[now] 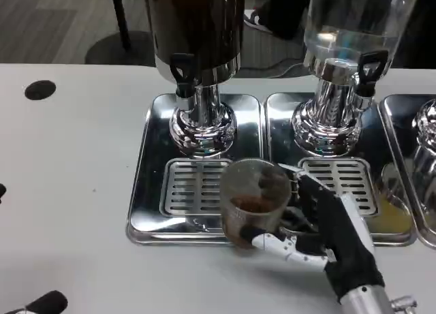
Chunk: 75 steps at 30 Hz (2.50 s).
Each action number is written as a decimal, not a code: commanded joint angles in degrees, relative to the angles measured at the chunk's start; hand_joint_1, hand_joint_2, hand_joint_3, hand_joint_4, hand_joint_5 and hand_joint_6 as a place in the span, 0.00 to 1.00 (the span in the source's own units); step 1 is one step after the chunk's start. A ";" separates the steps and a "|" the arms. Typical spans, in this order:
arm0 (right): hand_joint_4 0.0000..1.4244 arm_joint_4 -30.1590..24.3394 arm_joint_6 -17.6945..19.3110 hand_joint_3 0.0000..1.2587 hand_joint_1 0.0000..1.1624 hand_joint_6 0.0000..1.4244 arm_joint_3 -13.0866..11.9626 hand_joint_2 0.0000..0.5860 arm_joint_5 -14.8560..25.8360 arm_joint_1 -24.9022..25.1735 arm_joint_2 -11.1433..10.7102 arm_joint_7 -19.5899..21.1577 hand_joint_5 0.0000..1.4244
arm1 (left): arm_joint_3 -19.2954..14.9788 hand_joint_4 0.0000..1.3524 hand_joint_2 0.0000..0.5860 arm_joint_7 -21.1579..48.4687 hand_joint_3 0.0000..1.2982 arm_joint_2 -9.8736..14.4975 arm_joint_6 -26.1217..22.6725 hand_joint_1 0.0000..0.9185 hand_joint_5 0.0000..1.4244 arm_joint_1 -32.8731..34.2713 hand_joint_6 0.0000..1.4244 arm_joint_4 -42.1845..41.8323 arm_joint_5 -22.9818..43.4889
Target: Grasp the cup under the faucet to collect the drink, then remove the cup.
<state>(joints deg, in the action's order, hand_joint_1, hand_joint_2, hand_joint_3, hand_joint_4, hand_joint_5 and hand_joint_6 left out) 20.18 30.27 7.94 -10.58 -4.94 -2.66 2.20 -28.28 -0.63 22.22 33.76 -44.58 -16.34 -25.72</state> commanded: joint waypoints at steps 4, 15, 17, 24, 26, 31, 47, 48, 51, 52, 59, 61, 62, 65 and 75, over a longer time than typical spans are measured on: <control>0.32 -3.07 3.83 0.35 0.80 0.23 -1.31 0.34 2.23 -2.10 -0.68 -0.62 0.30 | 0.50 0.00 0.01 0.86 0.00 0.53 -0.64 0.00 0.00 0.24 0.00 -0.84 -1.42; 0.32 -5.10 5.20 0.35 0.80 0.23 -2.44 0.34 3.11 -4.98 -1.30 -1.47 0.31 | 0.57 0.00 0.01 1.14 0.00 0.52 -1.06 0.00 0.00 0.80 0.00 -1.23 -1.61; 0.32 -5.08 5.47 0.35 0.80 0.23 -2.49 0.34 3.25 -5.26 -1.32 -1.57 0.31 | 0.53 0.00 0.01 1.20 0.00 0.49 -1.10 0.00 0.00 0.82 0.00 -1.28 -1.63; 0.33 -4.87 6.67 0.35 0.80 0.23 -2.94 0.34 3.76 -6.30 -1.44 -1.97 0.31 | 0.35 0.00 0.01 1.37 0.00 0.56 -1.40 0.00 0.00 0.92 0.00 -1.51 -1.60; 0.33 -4.86 6.99 0.35 0.80 0.23 -3.09 0.34 3.85 -6.62 -1.49 -2.09 0.31 | 0.33 0.00 0.01 1.41 0.00 0.58 -1.48 0.00 0.00 0.98 0.00 -1.59 -1.62; 0.33 -4.55 7.76 0.35 0.80 0.23 -3.53 0.34 4.29 -7.29 -1.58 -2.39 0.31 | 0.36 0.00 0.01 1.60 0.00 0.56 -1.64 0.00 0.00 1.20 0.00 -1.81 -1.68; 0.33 -4.12 11.74 0.35 0.80 0.23 -4.58 0.34 6.73 -11.27 -1.98 -4.16 0.31 | 0.54 0.00 0.01 2.46 0.00 0.77 -2.54 0.00 0.00 1.91 0.00 -2.65 -1.97; 0.33 -4.05 12.08 0.35 0.80 0.23 -4.72 0.34 6.83 -11.60 -2.01 -4.25 0.31 | 0.60 0.00 0.01 2.59 0.00 0.79 -2.67 0.00 0.00 2.04 0.00 -2.85 -2.03; 0.33 -3.94 12.84 0.35 0.80 0.23 -5.01 0.34 7.06 -12.40 -2.12 -4.44 0.31 | 0.66 0.00 0.01 2.95 0.00 0.78 -2.94 0.00 0.00 2.37 0.00 -3.35 -2.18; 0.33 -3.90 13.02 0.35 0.80 0.23 -5.07 0.34 7.13 -12.58 -2.16 -4.51 0.31 | 0.70 0.00 0.01 3.04 0.00 0.78 -3.04 0.00 0.00 2.48 0.00 -3.48 -2.22; 0.33 -3.10 14.63 0.36 0.80 0.23 -5.77 0.34 7.77 -13.82 -2.08 -4.92 0.31 | 1.05 0.00 0.01 3.79 0.00 0.89 -3.79 0.00 0.00 3.14 0.00 -4.49 -2.54; 0.33 -2.68 14.99 0.36 0.80 0.23 -5.96 0.34 7.87 -13.82 -2.06 -4.95 0.32 | 1.12 0.00 0.01 4.01 0.00 0.87 -3.98 0.00 0.00 3.32 0.00 -4.85 -2.65; 0.33 -2.38 15.18 0.36 0.80 0.23 -6.05 0.34 7.94 -13.74 -2.04 -5.00 0.32 | 1.14 0.00 0.01 4.07 0.00 0.85 -4.06 0.00 0.00 3.37 0.00 -4.97 -2.68; 0.33 -1.42 15.61 0.36 0.80 0.23 -6.21 0.34 8.07 -13.36 -2.00 -5.15 0.32 | 1.10 0.00 0.01 4.29 0.00 0.79 -4.26 0.00 0.00 3.43 0.00 -5.35 -2.74; 0.33 2.06 17.45 0.36 0.80 0.24 -6.26 0.34 6.05 -11.59 -2.41 -4.87 0.32 | 0.29 0.00 0.01 4.52 0.00 0.79 -4.55 0.00 0.00 2.79 0.00 -6.54 -2.59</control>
<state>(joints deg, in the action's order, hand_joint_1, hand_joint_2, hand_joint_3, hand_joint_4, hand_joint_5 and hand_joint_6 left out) 22.23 44.37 1.85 -4.71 -17.69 -5.07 -2.89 -27.76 3.16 22.24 29.60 -41.39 -22.13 -27.73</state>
